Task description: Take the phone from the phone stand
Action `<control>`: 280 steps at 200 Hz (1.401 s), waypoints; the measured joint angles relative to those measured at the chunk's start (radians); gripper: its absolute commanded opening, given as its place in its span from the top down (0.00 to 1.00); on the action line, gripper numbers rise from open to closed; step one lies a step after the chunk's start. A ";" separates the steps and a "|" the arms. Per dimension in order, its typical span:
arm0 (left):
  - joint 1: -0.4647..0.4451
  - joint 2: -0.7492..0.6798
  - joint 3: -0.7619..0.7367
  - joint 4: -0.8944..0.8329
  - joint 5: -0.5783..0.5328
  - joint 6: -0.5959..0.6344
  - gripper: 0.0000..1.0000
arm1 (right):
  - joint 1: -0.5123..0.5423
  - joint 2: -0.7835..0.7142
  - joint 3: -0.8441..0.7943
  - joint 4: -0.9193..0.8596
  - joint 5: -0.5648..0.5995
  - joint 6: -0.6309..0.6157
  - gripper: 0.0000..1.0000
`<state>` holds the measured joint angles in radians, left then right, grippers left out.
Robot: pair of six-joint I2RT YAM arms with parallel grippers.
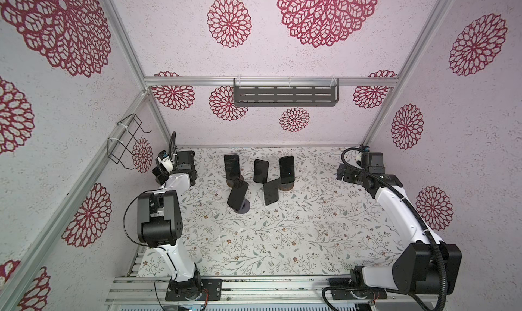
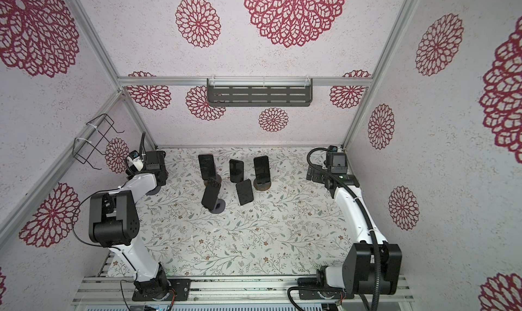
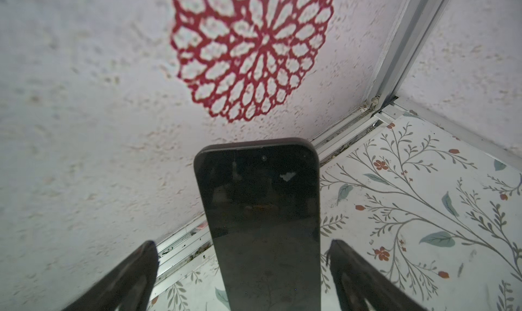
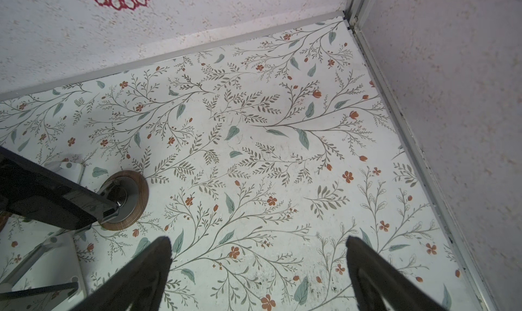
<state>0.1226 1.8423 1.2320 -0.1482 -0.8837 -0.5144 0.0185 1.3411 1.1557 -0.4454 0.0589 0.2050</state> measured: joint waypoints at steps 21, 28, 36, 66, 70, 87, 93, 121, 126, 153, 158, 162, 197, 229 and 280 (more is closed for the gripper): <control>0.003 0.016 0.021 0.003 0.004 0.010 0.02 | 0.000 0.000 0.000 0.000 0.002 0.000 0.01; 0.005 0.020 0.028 0.004 0.005 0.011 0.03 | 0.000 0.000 0.000 0.000 0.005 -0.001 0.01; 0.006 0.027 0.038 0.005 0.009 0.013 0.03 | 0.000 0.000 -0.001 0.000 0.008 -0.001 0.01; 0.017 0.048 0.068 0.010 0.027 0.022 0.03 | 0.000 0.000 -0.002 -0.001 0.021 -0.002 0.01; 0.019 0.050 0.071 0.010 0.029 0.024 0.03 | 0.000 0.000 -0.002 -0.002 0.023 -0.003 0.01; 0.026 0.055 0.077 0.009 0.038 0.026 0.02 | 0.000 0.000 -0.003 -0.002 0.028 -0.003 0.01; 0.027 0.056 0.077 0.007 0.039 0.025 0.03 | 0.000 0.000 -0.003 -0.002 0.032 -0.004 0.01; 0.029 0.055 0.068 0.011 0.041 0.008 0.03 | 0.000 0.000 -0.004 -0.001 0.041 -0.003 0.01; 0.029 0.055 0.065 0.010 0.041 0.005 0.03 | 0.000 0.000 -0.004 -0.001 0.042 -0.003 0.01; 0.031 0.055 0.079 -0.038 0.050 -0.026 0.03 | 0.000 0.000 -0.004 -0.002 0.043 -0.003 0.01; 0.033 0.055 0.088 -0.053 0.056 -0.035 0.03 | 0.000 0.000 -0.004 -0.001 0.043 -0.003 0.01; 0.034 0.056 0.096 -0.065 0.061 -0.042 0.03 | 0.000 0.000 -0.004 -0.001 0.044 -0.003 0.01; 0.053 0.056 0.126 -0.106 0.094 -0.090 0.03 | 0.000 0.000 -0.004 -0.002 0.050 -0.003 0.01; 0.061 0.056 0.126 -0.126 0.127 -0.108 0.01 | 0.000 0.000 -0.004 -0.005 0.065 -0.005 0.01; 0.062 0.075 0.118 -0.137 0.146 -0.150 0.00 | 0.000 0.000 -0.004 -0.009 0.072 -0.005 0.01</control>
<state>0.1844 1.9175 1.3499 -0.2855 -0.7376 -0.6643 0.0181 1.3411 1.1515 -0.4545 0.1307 0.2005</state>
